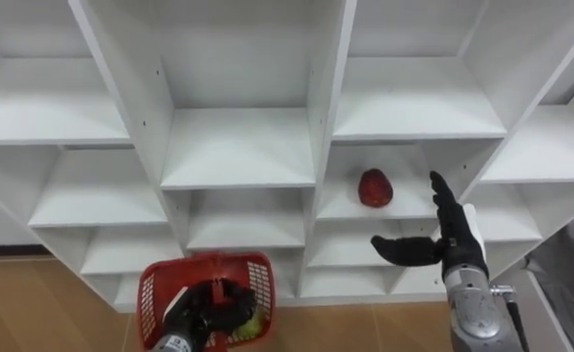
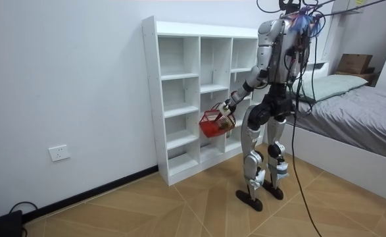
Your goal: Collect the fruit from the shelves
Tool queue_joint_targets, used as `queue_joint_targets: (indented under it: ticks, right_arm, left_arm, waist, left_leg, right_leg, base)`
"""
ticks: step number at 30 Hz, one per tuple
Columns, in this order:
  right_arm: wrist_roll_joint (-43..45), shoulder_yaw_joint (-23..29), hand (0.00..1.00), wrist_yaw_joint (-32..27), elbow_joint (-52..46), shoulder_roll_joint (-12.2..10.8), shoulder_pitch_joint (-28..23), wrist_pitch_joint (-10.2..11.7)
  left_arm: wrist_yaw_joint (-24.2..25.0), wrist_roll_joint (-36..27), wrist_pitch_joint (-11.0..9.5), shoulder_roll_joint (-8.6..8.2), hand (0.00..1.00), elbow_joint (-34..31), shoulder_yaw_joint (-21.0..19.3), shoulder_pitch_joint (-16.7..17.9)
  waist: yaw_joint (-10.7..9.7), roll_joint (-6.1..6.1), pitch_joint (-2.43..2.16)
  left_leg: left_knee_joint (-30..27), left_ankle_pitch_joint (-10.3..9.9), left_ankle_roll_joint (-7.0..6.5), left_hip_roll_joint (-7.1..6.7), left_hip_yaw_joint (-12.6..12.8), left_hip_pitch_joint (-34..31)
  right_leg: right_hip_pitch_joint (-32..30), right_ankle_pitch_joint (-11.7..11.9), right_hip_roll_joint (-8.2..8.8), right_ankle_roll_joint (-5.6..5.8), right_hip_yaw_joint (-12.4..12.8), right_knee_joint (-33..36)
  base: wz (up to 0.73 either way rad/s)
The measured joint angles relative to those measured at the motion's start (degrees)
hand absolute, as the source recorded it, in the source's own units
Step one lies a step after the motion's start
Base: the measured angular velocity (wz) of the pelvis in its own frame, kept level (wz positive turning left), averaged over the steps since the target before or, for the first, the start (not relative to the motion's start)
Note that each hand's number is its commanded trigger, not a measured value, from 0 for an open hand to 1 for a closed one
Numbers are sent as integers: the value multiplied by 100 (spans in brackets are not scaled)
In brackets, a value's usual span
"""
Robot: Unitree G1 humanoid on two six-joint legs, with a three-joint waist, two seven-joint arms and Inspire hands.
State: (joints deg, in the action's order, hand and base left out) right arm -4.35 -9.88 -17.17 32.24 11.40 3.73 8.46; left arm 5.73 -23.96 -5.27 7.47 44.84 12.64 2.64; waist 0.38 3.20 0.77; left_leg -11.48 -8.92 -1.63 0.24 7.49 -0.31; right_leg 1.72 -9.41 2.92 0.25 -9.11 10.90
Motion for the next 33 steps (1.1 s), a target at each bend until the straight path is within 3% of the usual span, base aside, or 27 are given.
queue_joint_targets:
  ticks: [4,8,10,15,17,18,19,21,28,33]
  right_arm:
    - [-132,128,0,-6,410,66,583,-31]
    - [-177,117,0,79,1204,76,1371,-29]
    - [-207,117,0,106,1527,89,1644,-30]
    - [-394,103,0,156,2104,161,2042,-34]
    - [-423,115,0,119,2329,226,2318,-37]
    - [-437,116,0,87,2346,244,2367,-39]
    - [-459,116,0,40,2348,278,2436,-39]
    - [-480,119,0,-17,2347,323,2509,-38]
    - [-231,263,0,-214,2322,354,2554,-38]
    - [99,393,0,-450,2245,357,2578,-38]
  left_arm:
    - [4,-79,4,-3,100,22,-90,-23]
    - [2,-63,8,-11,100,409,-109,-302]
    - [1,-62,13,-5,100,536,-105,-366]
    - [-8,-77,22,68,100,908,46,-555]
    - [-10,-63,29,67,100,1047,93,-626]
    - [-11,-64,29,65,100,1075,116,-646]
    - [-12,-64,33,54,100,1147,137,-701]
    - [-15,-70,38,52,100,1210,218,-774]
    - [-5,-5,45,-35,100,1506,294,-1129]
    - [-4,-5,46,-32,100,1505,268,-1187]
  waist:
    - [147,33,4]
    - [187,115,59]
    - [228,121,65]
    - [340,133,78]
    - [364,148,106]
    - [378,152,114]
    - [409,171,166]
    - [419,195,208]
    - [544,216,231]
    - [593,217,232]
  left_leg:
    - [-134,8,-3,28,-22,-365]
    - [-346,8,-2,50,-173,-839]
    - [-388,8,-2,53,-204,-987]
    - [-440,16,1,46,-326,-1294]
    - [-448,56,-7,26,-361,-1480]
    - [-447,63,-11,22,-362,-1519]
    - [-448,71,-15,15,-362,-1559]
    - [-510,71,-17,12,-389,-1689]
    - [-708,76,-28,14,-450,-2129]
    - [-811,81,-38,28,-439,-2329]
  right_leg:
    - [-350,-6,12,-15,-48,159]
    - [-682,-1,6,-37,-149,277]
    - [-804,0,8,-39,-185,297]
    - [-1030,7,29,-49,-333,309]
    - [-1234,8,82,-51,-370,389]
    - [-1280,8,88,-51,-376,404]
    - [-1316,7,94,-51,-379,405]
    - [-1411,7,100,-51,-405,422]
    - [-1821,6,118,-50,-439,602]
    - [-2061,4,117,-53,-391,785]
  base:
    - [4]
    - [16]
    - [9]
    - [14]
    - [9]
    - [0]
    - [0]
    - [9]
    - [4]
    - [-1]
